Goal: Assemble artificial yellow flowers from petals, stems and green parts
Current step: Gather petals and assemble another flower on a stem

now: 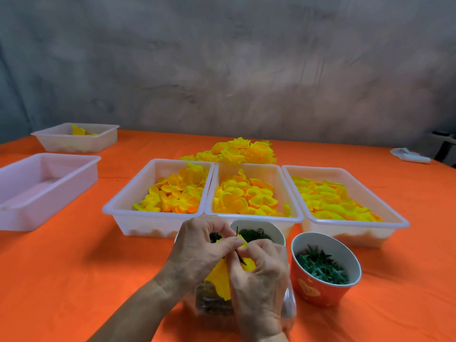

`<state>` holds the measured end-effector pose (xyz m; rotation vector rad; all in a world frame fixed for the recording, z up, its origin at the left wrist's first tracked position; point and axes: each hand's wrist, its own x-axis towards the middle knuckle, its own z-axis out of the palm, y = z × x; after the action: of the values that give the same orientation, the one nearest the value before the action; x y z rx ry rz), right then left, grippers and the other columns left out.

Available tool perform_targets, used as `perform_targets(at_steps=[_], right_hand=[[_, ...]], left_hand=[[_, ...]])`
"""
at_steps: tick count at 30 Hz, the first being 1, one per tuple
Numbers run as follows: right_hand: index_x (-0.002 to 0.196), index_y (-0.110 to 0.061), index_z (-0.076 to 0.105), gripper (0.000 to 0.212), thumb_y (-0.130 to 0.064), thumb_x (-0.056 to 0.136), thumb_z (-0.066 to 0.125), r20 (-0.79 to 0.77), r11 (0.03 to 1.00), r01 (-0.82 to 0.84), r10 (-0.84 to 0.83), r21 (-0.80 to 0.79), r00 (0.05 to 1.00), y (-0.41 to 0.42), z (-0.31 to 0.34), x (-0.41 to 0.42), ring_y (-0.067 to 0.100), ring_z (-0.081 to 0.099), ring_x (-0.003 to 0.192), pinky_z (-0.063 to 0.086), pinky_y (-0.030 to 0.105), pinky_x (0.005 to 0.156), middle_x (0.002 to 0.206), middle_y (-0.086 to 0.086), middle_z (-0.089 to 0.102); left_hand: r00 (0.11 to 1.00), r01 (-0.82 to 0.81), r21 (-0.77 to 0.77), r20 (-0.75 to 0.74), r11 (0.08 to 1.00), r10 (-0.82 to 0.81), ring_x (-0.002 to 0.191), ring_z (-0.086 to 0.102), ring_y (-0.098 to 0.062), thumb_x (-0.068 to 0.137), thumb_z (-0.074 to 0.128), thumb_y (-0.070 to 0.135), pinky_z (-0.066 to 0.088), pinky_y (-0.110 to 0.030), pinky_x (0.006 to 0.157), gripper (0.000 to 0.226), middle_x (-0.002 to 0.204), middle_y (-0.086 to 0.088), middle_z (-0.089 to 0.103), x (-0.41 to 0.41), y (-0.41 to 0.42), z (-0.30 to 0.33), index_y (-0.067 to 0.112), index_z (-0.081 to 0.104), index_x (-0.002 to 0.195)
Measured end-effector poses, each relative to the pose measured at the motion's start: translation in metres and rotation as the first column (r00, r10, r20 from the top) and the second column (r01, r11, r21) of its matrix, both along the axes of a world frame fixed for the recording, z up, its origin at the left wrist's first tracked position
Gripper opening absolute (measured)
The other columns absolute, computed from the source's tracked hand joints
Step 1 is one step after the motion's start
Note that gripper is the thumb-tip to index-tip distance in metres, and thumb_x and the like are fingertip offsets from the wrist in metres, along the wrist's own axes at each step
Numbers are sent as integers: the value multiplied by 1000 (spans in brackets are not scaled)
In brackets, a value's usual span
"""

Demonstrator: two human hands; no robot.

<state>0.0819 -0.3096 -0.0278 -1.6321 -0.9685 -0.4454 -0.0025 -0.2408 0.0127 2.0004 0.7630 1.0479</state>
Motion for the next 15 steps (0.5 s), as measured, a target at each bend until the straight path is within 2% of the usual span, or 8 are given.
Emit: perform_targets(at_steps=[4,10,13,15], right_hand=[[53,-14,61,17,-21,63,73,4,998,-31,31,54,1000,4,-8,-1,25,55,68,49,45,56,63,-2,58],[57,-11,63,14,-17,64,73,12,992,-49,48,118,999,9,-18,-1,12,47,72,49,43,55,67,-4,57],[58,-12,65,15,-14,64,79,-5,993,-77,78,94,997,5,-16,-1,9,46,74,50,45,58,67,-5,59],[60,-16,70,16,-12,66,84,-60,989,-147,149,34,987,1,-12,5,7,47,79,49,46,65,68,-9,61]], left_hand=[[1000,8,-15,16,1000,-8,76,63,-17,72,80,15,50,-44,75,22,71,4,67,0,1,0,26,66,58],[1000,2,11,9,1000,-2,77,62,-14,72,80,19,49,-39,74,17,72,6,67,0,2,-1,23,68,60],[1000,10,-27,27,1000,-9,74,62,-16,70,82,24,50,-40,73,16,70,5,68,0,0,0,22,69,61],[999,18,-63,46,998,-16,76,63,-20,70,82,24,51,-43,76,14,71,2,69,-1,-2,-1,19,71,63]])
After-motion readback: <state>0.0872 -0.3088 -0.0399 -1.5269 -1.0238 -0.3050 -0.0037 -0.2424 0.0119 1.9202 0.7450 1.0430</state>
